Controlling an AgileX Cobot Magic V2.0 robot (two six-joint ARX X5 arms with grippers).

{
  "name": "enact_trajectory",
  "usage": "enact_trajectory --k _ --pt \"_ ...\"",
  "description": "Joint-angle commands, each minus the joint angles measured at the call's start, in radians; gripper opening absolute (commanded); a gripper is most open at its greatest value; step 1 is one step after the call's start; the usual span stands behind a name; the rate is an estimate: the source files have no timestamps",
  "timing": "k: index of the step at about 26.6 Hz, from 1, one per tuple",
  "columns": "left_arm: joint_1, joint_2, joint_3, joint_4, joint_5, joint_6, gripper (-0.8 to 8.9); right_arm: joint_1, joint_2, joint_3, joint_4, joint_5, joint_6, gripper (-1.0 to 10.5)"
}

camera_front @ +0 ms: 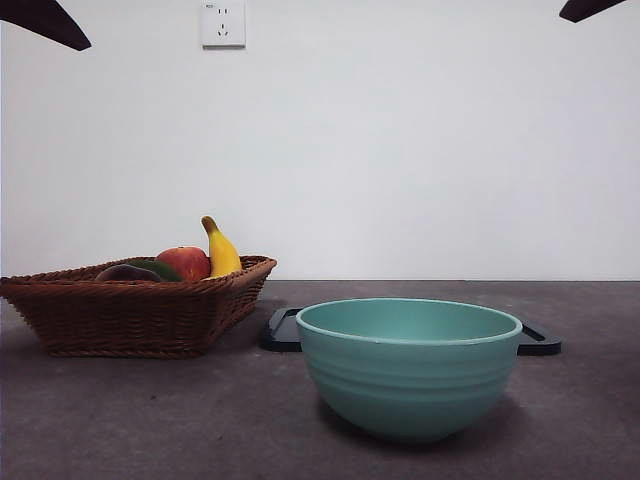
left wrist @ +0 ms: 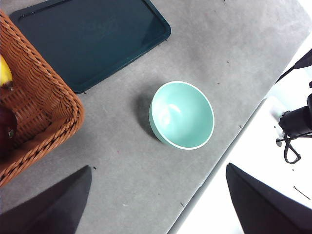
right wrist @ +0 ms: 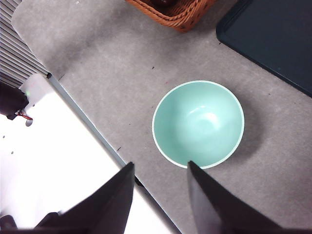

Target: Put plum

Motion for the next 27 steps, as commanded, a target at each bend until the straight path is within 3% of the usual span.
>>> enact_trajectory --k 1,10,15,27 --pt "-0.003 0.007 0.022 0.003 0.003 0.007 4.36 0.01 0.008 0.014 0.01 -0.003 -0.019 1.7" --pt "-0.003 0.007 0.022 0.002 0.003 0.008 3.95 0.01 0.008 0.014 0.009 -0.003 -0.026 1.6" --pt "-0.003 0.007 0.022 0.003 0.003 0.008 -0.03 0.01 0.008 0.014 0.009 -0.003 -0.038 0.1" --pt "-0.003 0.007 0.022 0.005 0.003 0.008 0.08 0.01 0.008 0.014 0.01 0.007 -0.048 0.1"
